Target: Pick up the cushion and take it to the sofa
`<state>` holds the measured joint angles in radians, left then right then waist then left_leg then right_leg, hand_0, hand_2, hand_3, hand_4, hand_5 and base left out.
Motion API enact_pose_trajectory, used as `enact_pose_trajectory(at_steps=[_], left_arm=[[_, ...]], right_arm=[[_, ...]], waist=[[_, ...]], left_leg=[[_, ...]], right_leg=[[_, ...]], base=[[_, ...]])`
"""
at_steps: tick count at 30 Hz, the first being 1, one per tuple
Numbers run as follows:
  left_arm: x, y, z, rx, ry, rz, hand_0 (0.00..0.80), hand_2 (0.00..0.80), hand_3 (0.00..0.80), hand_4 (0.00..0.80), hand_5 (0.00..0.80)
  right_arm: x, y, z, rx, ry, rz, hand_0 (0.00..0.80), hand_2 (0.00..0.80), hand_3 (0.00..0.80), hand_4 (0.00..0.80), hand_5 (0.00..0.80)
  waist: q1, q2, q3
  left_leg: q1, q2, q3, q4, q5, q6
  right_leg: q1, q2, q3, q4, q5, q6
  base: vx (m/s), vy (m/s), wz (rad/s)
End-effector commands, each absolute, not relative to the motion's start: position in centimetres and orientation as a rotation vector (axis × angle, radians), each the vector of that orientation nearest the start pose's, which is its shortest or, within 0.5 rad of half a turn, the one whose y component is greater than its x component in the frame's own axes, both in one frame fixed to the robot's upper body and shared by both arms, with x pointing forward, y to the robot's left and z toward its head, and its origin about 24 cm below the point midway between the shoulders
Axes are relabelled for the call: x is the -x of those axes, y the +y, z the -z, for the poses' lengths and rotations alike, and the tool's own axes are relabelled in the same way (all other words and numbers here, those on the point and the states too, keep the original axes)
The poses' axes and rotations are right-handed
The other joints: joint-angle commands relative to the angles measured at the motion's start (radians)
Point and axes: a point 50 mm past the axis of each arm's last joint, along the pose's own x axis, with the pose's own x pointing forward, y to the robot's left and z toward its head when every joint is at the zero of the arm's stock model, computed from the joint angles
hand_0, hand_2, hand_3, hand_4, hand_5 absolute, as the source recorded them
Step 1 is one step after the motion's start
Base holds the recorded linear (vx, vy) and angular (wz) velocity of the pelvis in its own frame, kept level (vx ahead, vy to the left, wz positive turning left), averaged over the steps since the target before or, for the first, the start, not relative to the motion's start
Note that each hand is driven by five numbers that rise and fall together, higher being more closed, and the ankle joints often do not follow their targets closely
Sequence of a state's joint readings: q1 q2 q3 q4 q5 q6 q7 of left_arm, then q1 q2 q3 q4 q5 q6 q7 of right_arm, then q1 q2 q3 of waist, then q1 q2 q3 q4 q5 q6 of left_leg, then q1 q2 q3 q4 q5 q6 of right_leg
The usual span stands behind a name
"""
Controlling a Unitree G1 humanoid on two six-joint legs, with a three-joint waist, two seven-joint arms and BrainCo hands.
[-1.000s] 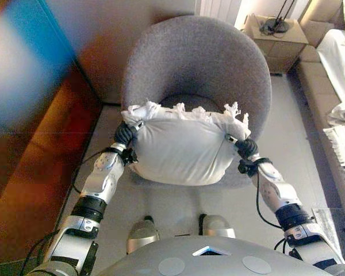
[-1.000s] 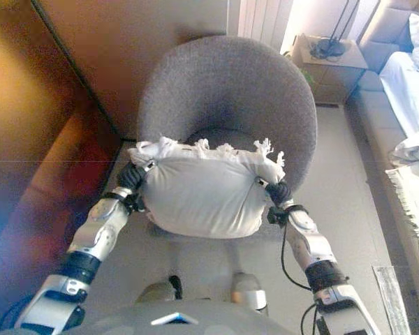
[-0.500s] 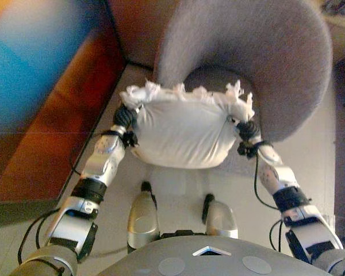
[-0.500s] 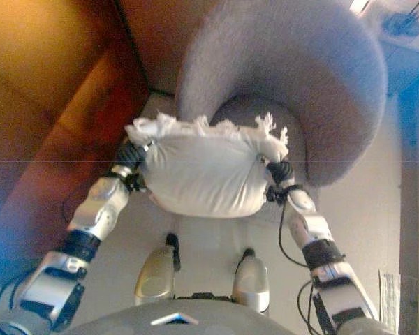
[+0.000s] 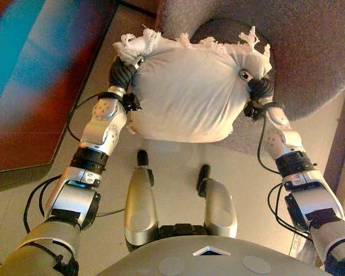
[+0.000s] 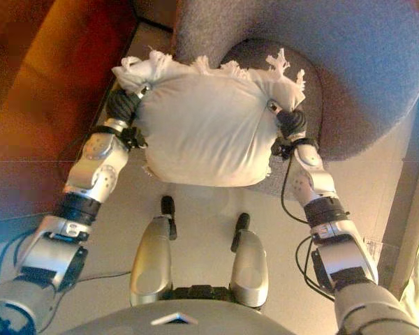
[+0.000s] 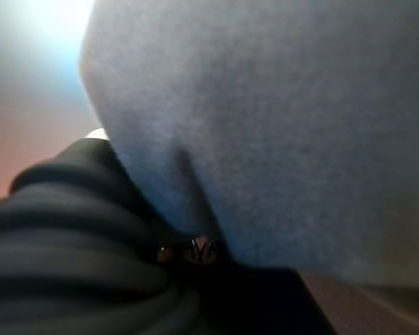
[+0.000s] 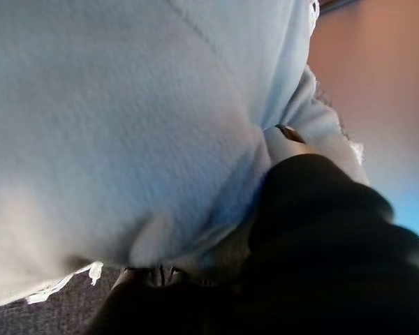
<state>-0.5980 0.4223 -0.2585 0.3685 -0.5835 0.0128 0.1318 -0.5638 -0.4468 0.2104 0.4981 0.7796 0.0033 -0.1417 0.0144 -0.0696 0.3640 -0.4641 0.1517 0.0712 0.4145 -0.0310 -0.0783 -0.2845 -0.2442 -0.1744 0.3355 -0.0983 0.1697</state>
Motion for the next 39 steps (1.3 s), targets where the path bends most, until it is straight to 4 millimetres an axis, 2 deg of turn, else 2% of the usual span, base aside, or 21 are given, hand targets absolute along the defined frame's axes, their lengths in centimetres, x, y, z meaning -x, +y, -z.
enact_pose_trajectory(at_steps=[1,5,12,18,21,25,27,30,37,39], left_arm=[[-35.5,11.9,-15.2,0.049,-0.174,0.304,0.800,0.800,0.800,0.800,0.800],[-35.7,10.1,-16.1,0.013,-0.174,0.351,0.800,0.800,0.800,0.800,0.800],[-35.8,8.0,-18.6,0.020,-0.215,0.414,0.800,0.800,0.800,0.800,0.800],[-35.9,6.2,-20.2,0.081,-0.218,0.448,0.800,0.800,0.800,0.800,0.800],[-35.9,6.0,-20.4,0.102,-0.220,0.421,0.800,0.800,0.800,0.800,0.800],[-36.1,6.6,-19.3,0.129,-0.183,0.345,0.800,0.800,0.800,0.800,0.800],[-36.3,7.0,-18.1,0.134,-0.149,0.304,0.800,0.800,0.800,0.800,0.800],[-36.4,7.8,-17.5,0.138,-0.155,0.284,0.800,0.800,0.800,0.800,0.800],[-36.4,9.0,-18.3,0.194,-0.228,0.224,0.800,0.800,0.800,0.800,0.800],[-36.5,9.0,-18.3,0.197,-0.225,0.220,0.800,0.800,0.800,0.800,0.800]], right_arm=[[-36.7,-21.1,-15.5,-0.320,-0.195,0.040,0.800,0.800,0.800,0.800,0.800],[-37.2,-22.5,-16.4,-0.299,-0.187,0.063,0.800,0.800,0.800,0.800,0.800],[-37.9,-24.7,-19.9,-0.232,-0.225,0.107,0.800,0.800,0.800,0.800,0.800],[-38.8,-25.2,-22.6,-0.147,-0.212,0.119,0.800,0.800,0.800,0.800,0.800],[-39.2,-24.9,-22.9,-0.113,-0.189,0.106,0.800,0.800,0.800,0.800,0.800],[-39.4,-24.4,-22.3,-0.090,-0.151,0.093,0.800,0.800,0.800,0.800,0.800],[-39.6,-24.0,-21.9,-0.090,-0.124,0.091,0.800,0.800,0.800,0.800,0.800],[-39.9,-23.6,-21.9,-0.086,-0.114,0.086,0.800,0.800,0.800,0.800,0.800],[-40.5,-23.4,-21.7,-0.089,-0.124,0.049,0.800,0.800,0.800,0.800,0.800],[-40.7,-23.9,-21.3,-0.081,-0.096,0.067,0.800,0.800,0.800,0.800,0.800]], waist=[[0.013,-0.021,-0.081],[0.011,-0.033,-0.105],[0.005,-0.050,-0.174],[0.007,-0.052,-0.226],[0.012,-0.053,-0.239],[0.022,-0.055,-0.238],[0.031,-0.059,-0.226],[0.043,-0.057,-0.192],[0.071,-0.048,-0.113],[0.081,-0.050,-0.095]], left_leg=[[-0.026,0.087,-0.045,0.062,-0.027,-0.114],[-0.006,0.098,-0.032,0.043,-0.017,-0.120],[0.035,0.122,-0.004,0.009,-0.003,-0.128],[0.086,0.130,0.012,-0.026,0.007,-0.135],[0.080,0.135,0.005,-0.013,0.004,-0.141],[0.052,0.147,-0.011,0.022,-0.002,-0.150],[0.009,0.152,-0.033,0.056,-0.006,-0.157],[-0.072,0.155,-0.064,0.096,0.001,-0.166],[-0.219,0.138,-0.112,0.154,0.026,-0.179],[-0.258,0.135,-0.123,0.173,0.032,-0.183]], right_leg=[[0.105,-0.076,0.018,-0.132,0.100,0.062],[0.158,-0.063,0.006,-0.180,0.105,0.071],[0.234,-0.049,-0.005,-0.238,0.101,0.081],[0.288,-0.046,-0.009,-0.267,0.098,0.088],[0.300,-0.045,-0.009,-0.268,0.091,0.088],[0.311,-0.045,-0.014,-0.262,0.079,0.088],[0.304,-0.048,-0.015,-0.254,0.071,0.089],[0.276,-0.050,-0.022,-0.244,0.066,0.088],[0.220,-0.058,-0.038,-0.224,0.055,0.089],[0.203,-0.059,-0.042,-0.215,0.052,0.092]], base=[[0.045,-0.056,0.04],[0.064,-0.044,-0.02],[0.105,-0.013,-0.11],[0.133,0.025,-0.04],[0.098,0.009,0.00],[0.063,-0.008,-0.01],[-0.009,-0.040,0.01],[-0.114,-0.022,0.06],[-0.129,0.023,0.07],[-0.082,0.000,0.12]])
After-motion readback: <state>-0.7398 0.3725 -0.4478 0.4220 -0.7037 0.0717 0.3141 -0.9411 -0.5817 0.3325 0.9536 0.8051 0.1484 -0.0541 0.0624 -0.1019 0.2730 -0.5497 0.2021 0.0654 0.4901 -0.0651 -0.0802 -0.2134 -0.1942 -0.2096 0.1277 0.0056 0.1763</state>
